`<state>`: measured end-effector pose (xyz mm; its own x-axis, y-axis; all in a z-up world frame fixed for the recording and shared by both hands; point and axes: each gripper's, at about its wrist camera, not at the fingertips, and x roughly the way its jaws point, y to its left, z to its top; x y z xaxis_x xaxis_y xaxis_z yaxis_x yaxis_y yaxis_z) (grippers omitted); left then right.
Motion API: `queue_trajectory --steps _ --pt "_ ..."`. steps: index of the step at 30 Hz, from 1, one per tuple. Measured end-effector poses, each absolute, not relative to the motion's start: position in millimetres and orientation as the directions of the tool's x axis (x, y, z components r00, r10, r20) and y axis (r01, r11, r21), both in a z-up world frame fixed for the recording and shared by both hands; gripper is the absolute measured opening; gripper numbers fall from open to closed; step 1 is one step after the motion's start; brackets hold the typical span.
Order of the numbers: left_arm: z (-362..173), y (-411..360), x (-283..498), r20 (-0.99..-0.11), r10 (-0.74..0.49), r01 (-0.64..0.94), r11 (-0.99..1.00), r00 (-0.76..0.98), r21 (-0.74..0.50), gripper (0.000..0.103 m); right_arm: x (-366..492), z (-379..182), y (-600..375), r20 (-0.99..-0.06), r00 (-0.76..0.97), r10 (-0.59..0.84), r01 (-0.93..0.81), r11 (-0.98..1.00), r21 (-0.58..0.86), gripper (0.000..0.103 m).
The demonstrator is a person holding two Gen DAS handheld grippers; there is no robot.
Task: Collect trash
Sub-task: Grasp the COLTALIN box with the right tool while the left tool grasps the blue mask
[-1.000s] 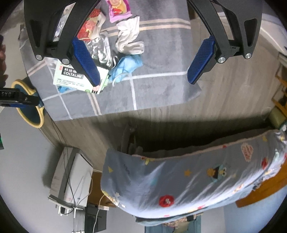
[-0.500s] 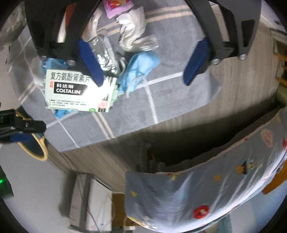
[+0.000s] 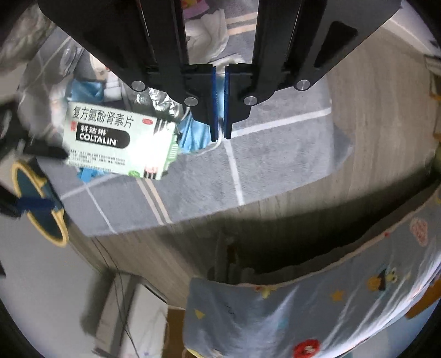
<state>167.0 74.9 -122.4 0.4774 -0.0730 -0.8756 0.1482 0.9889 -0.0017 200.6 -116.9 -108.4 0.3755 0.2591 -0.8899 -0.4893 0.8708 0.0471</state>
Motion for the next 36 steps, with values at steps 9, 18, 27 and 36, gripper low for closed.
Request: queue_trajectory --steps 9,18,27,36 --pt "-121.1 90.0 162.3 -0.879 -0.073 0.118 0.993 0.472 -0.019 0.004 187.3 -137.9 -65.5 -0.925 0.320 0.205 -0.644 0.763 -0.053 0.097" --pt "-126.2 94.7 162.2 -0.884 -0.074 0.130 0.991 0.462 -0.015 0.005 187.4 -156.9 -50.9 -0.941 0.310 0.137 -0.664 0.740 -0.111 0.077" --pt "-134.9 90.8 167.4 -0.888 -0.101 0.131 0.990 0.449 -0.047 0.046 196.8 -123.5 -87.3 -0.917 0.349 0.191 -0.577 0.816 -0.049 0.073" --pt "-170.6 61.4 177.9 -0.936 -0.035 0.213 0.976 0.351 0.043 0.048 208.5 -112.5 -113.1 -0.926 0.341 0.162 -0.464 0.886 -0.016 0.073"
